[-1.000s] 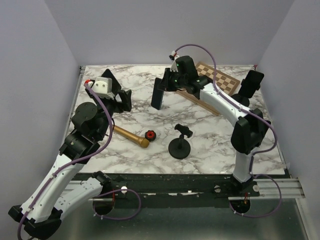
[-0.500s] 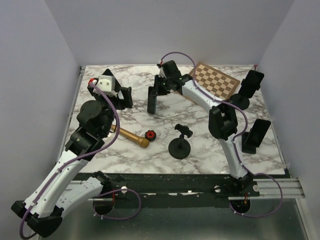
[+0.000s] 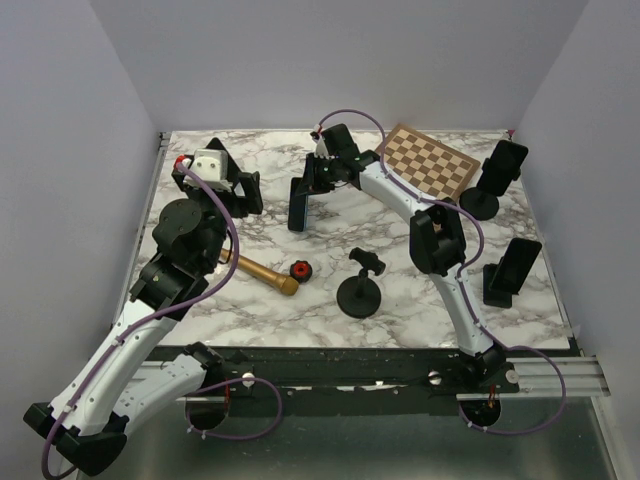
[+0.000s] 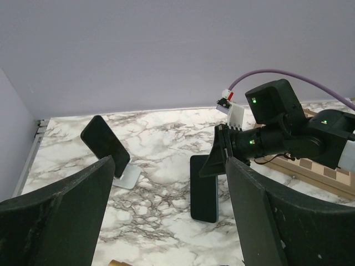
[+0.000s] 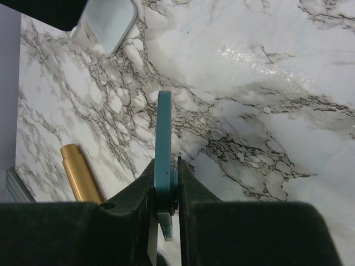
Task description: Remove the phone from the phone stand
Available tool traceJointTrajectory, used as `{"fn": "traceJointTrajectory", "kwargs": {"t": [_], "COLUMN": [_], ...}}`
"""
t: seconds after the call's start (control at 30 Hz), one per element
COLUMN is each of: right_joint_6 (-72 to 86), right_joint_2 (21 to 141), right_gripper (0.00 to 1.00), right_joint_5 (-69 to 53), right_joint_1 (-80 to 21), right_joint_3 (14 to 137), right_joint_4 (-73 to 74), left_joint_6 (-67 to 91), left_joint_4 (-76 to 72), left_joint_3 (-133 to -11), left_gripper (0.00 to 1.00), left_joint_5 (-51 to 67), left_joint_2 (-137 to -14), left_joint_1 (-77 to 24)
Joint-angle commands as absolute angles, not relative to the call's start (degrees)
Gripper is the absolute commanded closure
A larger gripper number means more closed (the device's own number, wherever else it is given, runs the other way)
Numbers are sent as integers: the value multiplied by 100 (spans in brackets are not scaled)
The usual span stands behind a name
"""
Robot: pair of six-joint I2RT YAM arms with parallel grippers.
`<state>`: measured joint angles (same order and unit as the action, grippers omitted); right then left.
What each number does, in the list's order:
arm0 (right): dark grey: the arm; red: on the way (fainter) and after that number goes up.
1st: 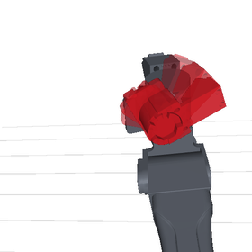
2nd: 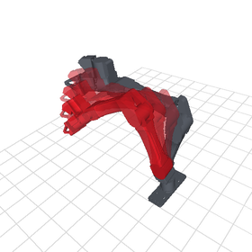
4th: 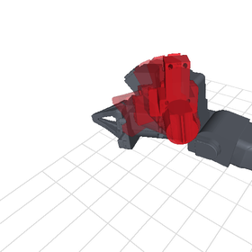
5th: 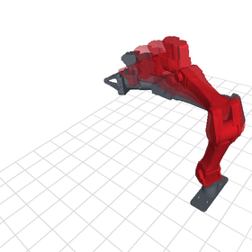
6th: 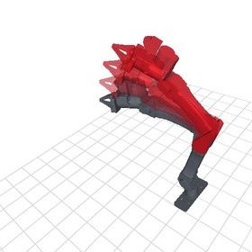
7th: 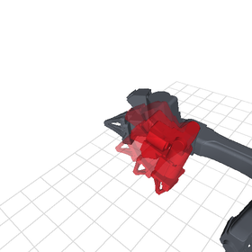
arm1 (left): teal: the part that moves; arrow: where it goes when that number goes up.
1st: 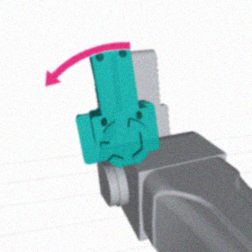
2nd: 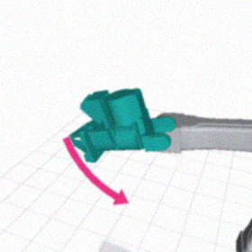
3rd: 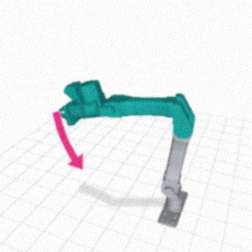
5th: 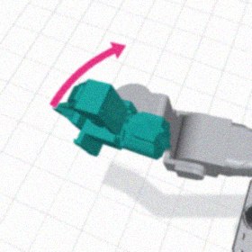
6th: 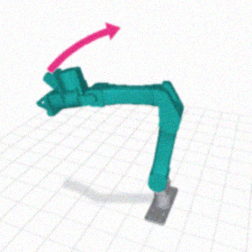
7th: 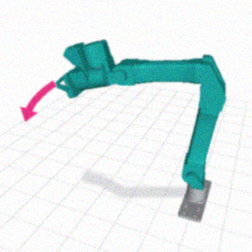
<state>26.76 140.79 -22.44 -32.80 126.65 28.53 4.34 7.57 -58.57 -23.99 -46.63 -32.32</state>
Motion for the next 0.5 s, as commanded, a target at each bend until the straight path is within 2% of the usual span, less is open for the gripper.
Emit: {"fn": "traceJointTrajectory", "kwargs": {"t": [0.0,0.23,0.47], "right_joint_6": [2528,2504,2566], "right_joint_2": [14317,14518,14747], "right_gripper": [86,77,75], "right_joint_5": [-2184,-2134,-2297], "right_joint_1": [-3181,-3101,-3041], "right_joint_3": [12534,12575,12668], "right_joint_4": [2769,2733,2664], "left_joint_6": [531,581,658], "left_joint_4": [675,716,740], "left_joint_3": [-5836,-5849,-5880], "left_gripper": [11,12,12], "left_joint_5": [-2299,-2241,-2140], "left_joint_2": [-4685,-4720,-4782], "left_joint_1": [-3142,-3058,-2993]}}
